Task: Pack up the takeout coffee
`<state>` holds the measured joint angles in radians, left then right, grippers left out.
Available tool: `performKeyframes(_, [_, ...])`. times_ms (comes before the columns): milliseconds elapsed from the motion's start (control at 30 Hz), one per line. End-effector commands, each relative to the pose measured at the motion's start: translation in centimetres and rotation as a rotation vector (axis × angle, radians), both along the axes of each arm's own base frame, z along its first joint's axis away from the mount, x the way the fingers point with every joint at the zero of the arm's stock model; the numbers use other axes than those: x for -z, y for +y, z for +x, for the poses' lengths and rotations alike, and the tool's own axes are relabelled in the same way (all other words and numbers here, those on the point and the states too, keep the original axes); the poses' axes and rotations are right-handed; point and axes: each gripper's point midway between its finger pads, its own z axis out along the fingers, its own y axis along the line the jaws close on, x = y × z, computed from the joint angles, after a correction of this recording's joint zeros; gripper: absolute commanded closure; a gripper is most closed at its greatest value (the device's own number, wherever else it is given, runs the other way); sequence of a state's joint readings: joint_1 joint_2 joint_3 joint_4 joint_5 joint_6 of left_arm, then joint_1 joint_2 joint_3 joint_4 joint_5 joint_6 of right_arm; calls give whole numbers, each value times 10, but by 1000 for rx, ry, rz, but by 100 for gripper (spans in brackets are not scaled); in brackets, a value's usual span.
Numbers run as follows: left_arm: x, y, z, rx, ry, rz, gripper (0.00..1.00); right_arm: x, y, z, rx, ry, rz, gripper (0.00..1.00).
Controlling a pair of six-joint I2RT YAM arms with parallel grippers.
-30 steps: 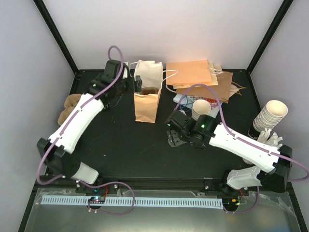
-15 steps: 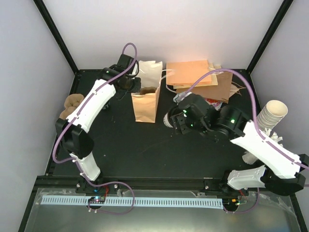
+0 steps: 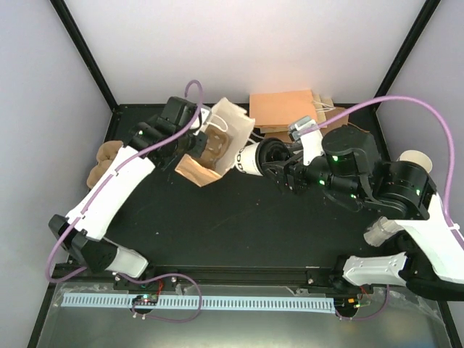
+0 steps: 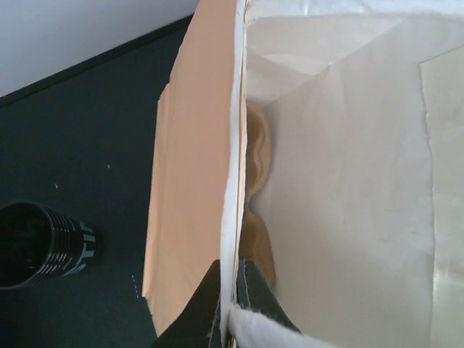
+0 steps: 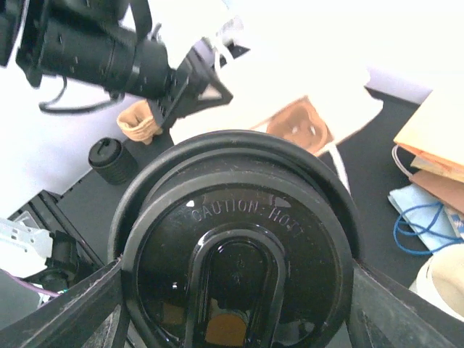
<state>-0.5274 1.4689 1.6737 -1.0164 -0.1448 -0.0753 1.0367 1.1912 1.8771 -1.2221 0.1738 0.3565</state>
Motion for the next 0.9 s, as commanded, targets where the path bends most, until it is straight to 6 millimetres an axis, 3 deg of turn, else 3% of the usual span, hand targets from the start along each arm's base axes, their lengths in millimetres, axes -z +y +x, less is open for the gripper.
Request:
performKeyframes(0, [13,-9,-23,116,-27,121,98,-16,4,1,-27,-75,47,23])
performKeyframes(100, [30,-12,-39,138,-17,195,98,-12,8,3,-39,-97,41,23])
performKeyframes(233, [40,-13,-55,130,-20,217,98,13,14,6,-56,-86,-15,24])
performKeyframes(467, [32,-19,-75,186,-75,152,98,66,16,8,-67,-67,-84,25])
performKeyframes(567, [27,-22,-78,226,-110,142,99,69,15,10,-58,-86,-80,25])
performKeyframes(867, [15,-17,-83,266,-188,196,98,54,23,12,-73,-133,-23,25])
